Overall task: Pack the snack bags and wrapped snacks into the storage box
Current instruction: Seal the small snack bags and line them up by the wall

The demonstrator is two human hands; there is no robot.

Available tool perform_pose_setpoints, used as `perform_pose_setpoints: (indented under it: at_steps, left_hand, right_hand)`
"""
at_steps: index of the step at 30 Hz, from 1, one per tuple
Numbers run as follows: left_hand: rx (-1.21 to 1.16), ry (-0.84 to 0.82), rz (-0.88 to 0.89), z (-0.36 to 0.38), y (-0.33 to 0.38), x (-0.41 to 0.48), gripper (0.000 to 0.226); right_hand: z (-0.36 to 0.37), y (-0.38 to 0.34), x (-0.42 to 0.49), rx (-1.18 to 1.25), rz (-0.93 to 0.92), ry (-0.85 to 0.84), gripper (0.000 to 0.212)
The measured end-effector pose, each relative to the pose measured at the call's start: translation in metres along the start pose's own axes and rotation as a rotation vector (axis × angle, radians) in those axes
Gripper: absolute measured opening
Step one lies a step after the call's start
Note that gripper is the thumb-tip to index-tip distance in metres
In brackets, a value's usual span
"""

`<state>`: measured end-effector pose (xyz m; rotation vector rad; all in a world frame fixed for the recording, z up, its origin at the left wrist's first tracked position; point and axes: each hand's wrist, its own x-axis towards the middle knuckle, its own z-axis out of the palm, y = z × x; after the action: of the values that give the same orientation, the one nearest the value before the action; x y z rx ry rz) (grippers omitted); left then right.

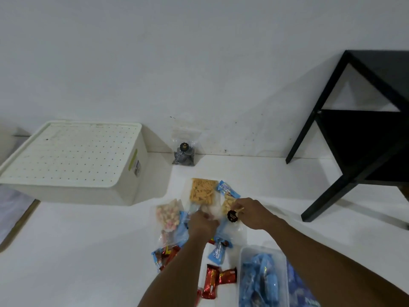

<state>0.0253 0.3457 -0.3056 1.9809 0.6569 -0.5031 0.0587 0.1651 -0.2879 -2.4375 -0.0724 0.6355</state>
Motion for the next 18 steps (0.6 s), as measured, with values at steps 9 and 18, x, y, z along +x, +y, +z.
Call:
perform_pose_setpoints:
  at_steps: [9,18]
  left_hand:
    - [0.058,0.132,0.013,0.014,-0.009,-0.003,0.017]
    - [0.047,0.048,0.374,-0.007,0.062,-0.026,0.021]
  right_hand:
    - [0.009,0.019,-0.001,0.000,-0.034,-0.074,0.032]
    - [-0.047,-0.011,-0.009,0.023,-0.211,0.032,0.053]
